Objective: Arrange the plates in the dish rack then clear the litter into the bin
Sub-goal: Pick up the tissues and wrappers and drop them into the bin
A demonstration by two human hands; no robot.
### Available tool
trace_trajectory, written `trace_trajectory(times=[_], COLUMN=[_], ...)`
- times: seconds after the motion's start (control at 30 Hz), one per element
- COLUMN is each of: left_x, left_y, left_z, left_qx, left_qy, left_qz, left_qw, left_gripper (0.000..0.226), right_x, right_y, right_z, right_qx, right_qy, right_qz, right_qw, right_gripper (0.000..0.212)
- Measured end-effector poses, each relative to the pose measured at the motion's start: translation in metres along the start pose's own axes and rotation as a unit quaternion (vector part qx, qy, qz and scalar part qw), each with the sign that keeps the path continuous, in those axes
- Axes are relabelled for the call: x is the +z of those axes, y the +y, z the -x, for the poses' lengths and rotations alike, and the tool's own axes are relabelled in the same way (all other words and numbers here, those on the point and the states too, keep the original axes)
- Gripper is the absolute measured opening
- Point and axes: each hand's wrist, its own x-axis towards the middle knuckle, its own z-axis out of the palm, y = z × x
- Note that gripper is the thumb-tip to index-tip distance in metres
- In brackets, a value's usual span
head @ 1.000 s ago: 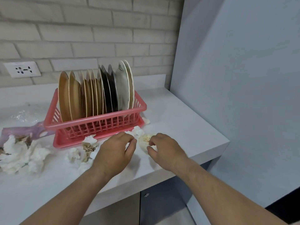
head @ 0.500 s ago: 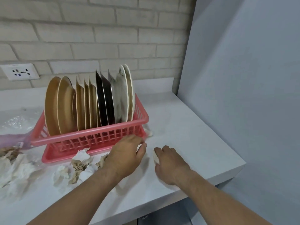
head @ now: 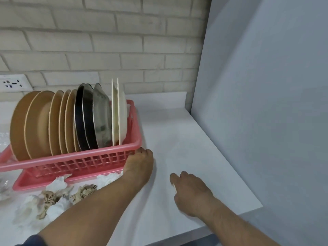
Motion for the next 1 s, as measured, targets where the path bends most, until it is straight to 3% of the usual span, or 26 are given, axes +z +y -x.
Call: trace_trajectory(times=[0.23, 0.43, 0.5, 0.57, 0.7, 0.83, 1.0], left_x=[-0.007, -0.014, -0.016, -0.012, -0.004, -0.006, -0.015], left_y=[0.013, 0.030, 0.023, 0.010, -0.022, -0.063, -0.084], left_z=[-0.005, 0.019, 0.028, 0.037, 0.056, 0.076, 0.092], left_qx=[-0.015, 0.014, 0.004, -0.001, -0.010, -0.063, -0.141], left_qy=[-0.010, -0.003, 0.000, 0.027, 0.091, 0.129, 0.152], left_qz=[-0.029, 0.140, 0.232, 0.315, 0.383, 0.411, 0.489], left_qw=[0.999, 0.990, 0.973, 0.949, 0.919, 0.900, 0.847], left_gripper=[0.020, 0.014, 0.011, 0.021, 0.031, 0.029, 0.041], right_x=[-0.007, -0.016, -0.020, -0.023, -0.024, -0.021, -0.014], right_y=[0.020, 0.029, 0.025, 0.016, -0.013, -0.040, -0.072], right_z=[-0.004, -0.006, -0.007, -0.010, -0.019, -0.028, -0.034], right_qx=[-0.021, -0.011, -0.001, 0.000, -0.040, -0.094, -0.166], right_qy=[0.025, 0.021, 0.010, 0.004, 0.017, 0.020, 0.038], right_qz=[-0.020, -0.040, -0.034, -0.016, -0.012, -0.056, -0.074], right_qw=[0.999, 0.999, 0.999, 1.000, 0.999, 0.994, 0.983], right_gripper=[0.028, 0.042, 0.034, 0.024, 0.009, 0.024, 0.041])
